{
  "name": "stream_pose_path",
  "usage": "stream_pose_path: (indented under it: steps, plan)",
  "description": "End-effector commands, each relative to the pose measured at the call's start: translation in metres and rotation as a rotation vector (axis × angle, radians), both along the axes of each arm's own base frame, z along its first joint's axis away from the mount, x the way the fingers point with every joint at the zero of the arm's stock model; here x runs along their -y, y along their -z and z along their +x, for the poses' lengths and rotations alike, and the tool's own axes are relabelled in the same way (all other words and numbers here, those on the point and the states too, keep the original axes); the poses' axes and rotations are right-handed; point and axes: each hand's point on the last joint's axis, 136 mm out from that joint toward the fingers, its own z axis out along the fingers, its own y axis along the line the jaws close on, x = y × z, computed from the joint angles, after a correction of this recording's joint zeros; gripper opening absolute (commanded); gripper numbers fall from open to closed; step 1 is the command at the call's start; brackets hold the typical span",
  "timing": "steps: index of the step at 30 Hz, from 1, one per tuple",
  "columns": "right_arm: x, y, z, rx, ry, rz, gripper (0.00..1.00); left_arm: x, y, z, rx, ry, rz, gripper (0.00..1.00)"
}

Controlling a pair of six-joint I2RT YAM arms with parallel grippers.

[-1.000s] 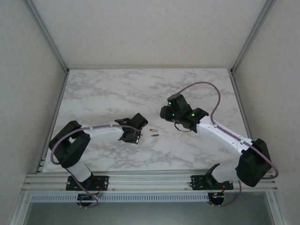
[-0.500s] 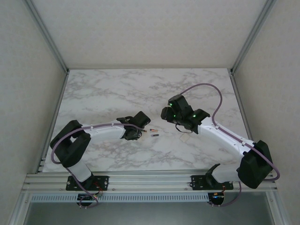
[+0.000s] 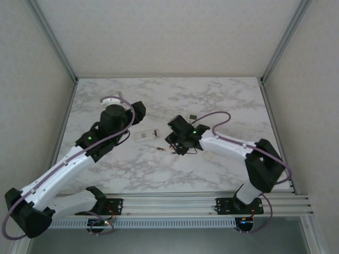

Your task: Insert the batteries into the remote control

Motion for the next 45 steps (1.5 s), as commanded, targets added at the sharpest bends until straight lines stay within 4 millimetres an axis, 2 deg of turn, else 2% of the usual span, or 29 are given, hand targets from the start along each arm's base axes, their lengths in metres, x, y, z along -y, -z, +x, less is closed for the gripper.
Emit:
stream_pose_path:
  steps: [1, 3, 4, 8, 13, 24, 27, 34, 39, 45]
  plan:
    - [0.003, 0.008, 0.001, -0.124, 0.271, -0.025, 0.44, -0.001, 0.009, -0.013, 0.032, 0.202, 0.408, 0.87]
    - [-0.002, 0.015, 0.004, -0.158, 0.309, -0.042, 0.44, 0.0, 0.019, -0.017, 0.042, 0.236, 0.437, 0.99]
    - [-0.006, 0.016, 0.007, -0.168, 0.315, -0.049, 0.43, 0.004, 0.026, -0.019, 0.046, 0.264, 0.432, 0.99]
    - [-0.02, 0.028, 0.009, -0.234, 0.339, -0.052, 0.43, 0.013, 0.044, -0.023, 0.05, 0.326, 0.396, 1.0]
    - [-0.027, 0.047, 0.012, -0.272, 0.373, -0.074, 0.42, -0.001, 0.047, -0.026, 0.06, 0.276, 0.417, 1.0]
    - [-0.042, 0.068, 0.009, -0.334, 0.363, -0.095, 0.42, -0.01, 0.067, -0.021, 0.001, 0.237, 0.49, 1.0]
    - [-0.037, 0.071, 0.01, -0.327, 0.384, -0.121, 0.39, -0.013, 0.067, -0.021, 0.002, 0.221, 0.495, 1.0]
    - [-0.034, 0.08, 0.007, -0.344, 0.378, -0.146, 0.22, -0.018, 0.063, -0.022, 0.017, 0.199, 0.494, 1.0]
    - [-0.032, 0.085, 0.006, -0.342, 0.368, -0.157, 0.19, -0.019, 0.067, -0.021, 0.005, 0.194, 0.503, 1.0]
    - [-0.032, 0.093, 0.003, -0.353, 0.358, -0.146, 0.22, -0.02, 0.062, -0.021, 0.014, 0.184, 0.49, 1.0]
